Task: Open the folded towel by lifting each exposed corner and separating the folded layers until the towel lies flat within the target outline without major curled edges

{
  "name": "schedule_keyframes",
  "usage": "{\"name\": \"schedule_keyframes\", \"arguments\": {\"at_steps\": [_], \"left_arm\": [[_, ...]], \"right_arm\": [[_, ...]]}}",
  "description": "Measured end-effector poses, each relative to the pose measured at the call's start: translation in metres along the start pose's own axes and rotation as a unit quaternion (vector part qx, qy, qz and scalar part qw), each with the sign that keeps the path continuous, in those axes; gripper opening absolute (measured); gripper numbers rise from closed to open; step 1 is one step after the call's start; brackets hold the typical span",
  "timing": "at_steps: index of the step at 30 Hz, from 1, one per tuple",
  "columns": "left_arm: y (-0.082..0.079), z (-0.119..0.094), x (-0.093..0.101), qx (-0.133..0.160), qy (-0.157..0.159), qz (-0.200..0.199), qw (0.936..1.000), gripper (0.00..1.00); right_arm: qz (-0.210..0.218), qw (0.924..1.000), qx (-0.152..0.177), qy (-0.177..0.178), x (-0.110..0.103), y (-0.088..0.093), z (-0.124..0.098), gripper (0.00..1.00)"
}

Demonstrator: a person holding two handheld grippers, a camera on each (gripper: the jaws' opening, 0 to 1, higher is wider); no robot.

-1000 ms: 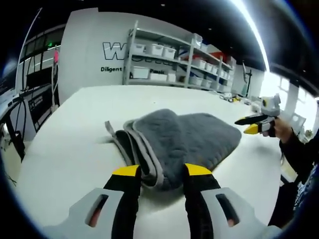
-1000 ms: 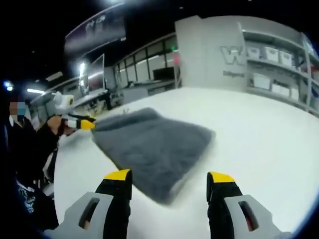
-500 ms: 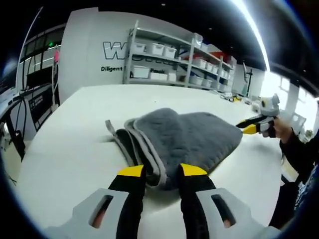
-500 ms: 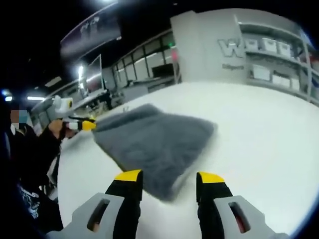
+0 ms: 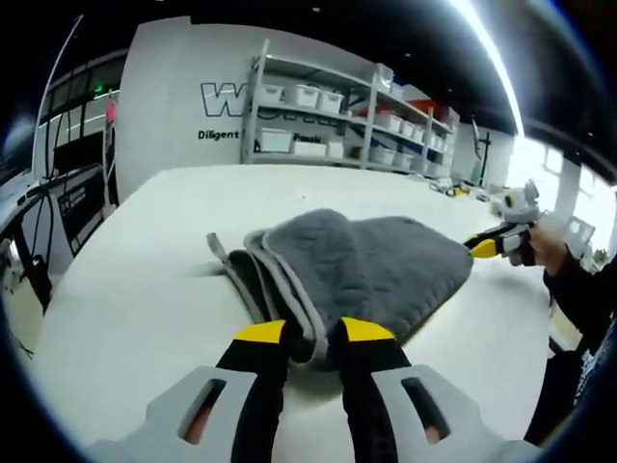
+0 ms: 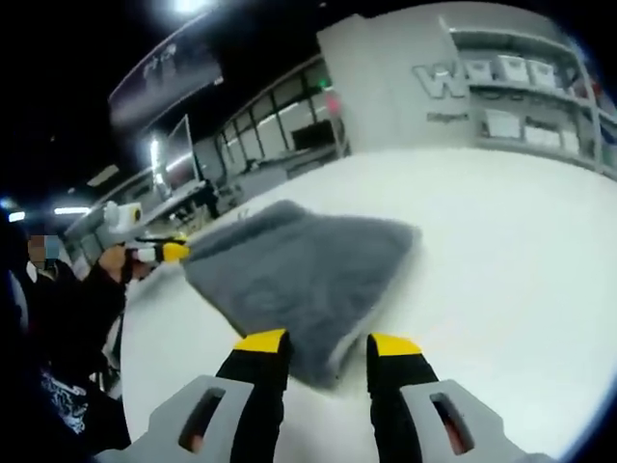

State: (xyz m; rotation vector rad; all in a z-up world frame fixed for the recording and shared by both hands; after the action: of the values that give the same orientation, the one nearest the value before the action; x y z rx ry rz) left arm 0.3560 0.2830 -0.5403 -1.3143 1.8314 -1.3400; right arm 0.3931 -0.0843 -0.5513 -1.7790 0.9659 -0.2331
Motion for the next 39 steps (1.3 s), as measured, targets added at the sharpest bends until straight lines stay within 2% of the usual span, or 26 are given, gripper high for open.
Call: {"name": "schedule_keyframes", "arguments": {"at_steps": [3,10,18,20,25,39], "left_arm": [[0.001,0.001,0.000,-0.001,0.000,-0.001,1.0000,0.19],[0.001,0.000,0.001,0.001,-0.001,-0.001,1.0000,0.16],[0.002,0.000,0.002,0.004,0.004,0.003,1.0000,0.13],[0.001,-0.001,0.002,0.005,0.004,0.002,1.0000,0.12],[0.002,-0.001,0.002,0.003,0.008,0.005,1.0000,0.12],[0.002,-0.002,0.007,0.004,0.021,0.002,0.9998,0.09]], "right_arm": [[0.003,1.0000,-0.003,-0.002,0.000,0.001,0.003,0.30],[0.005,1.0000,-0.007,-0.001,0.005,0.000,0.005,0.19],[-0.022,0.9995,-0.024,0.003,0.008,-0.001,0.006,0.11],[-0.016,0.9996,-0.023,-0.004,0.008,-0.004,0.005,0.07],[-0.027,0.9987,-0.043,-0.004,0.007,-0.005,0.005,0.05],[0.021,0.9988,-0.043,-0.009,0.024,-0.008,0.011,0.03]]}}
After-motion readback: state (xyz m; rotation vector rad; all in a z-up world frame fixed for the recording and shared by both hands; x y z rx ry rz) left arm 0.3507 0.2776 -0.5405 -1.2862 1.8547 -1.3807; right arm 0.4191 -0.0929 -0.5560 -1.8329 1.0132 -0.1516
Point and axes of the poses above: the point that each gripper's makers call its tool centre point, and the gripper's own axes: z roughly forward along the fingers, x roughly to its right, y roughly out of its underside, the point moved 6 cm from there along -z, roughly backward along the fingers, and after that the axes turned 2 degrees about x, right-handed, at the moved point
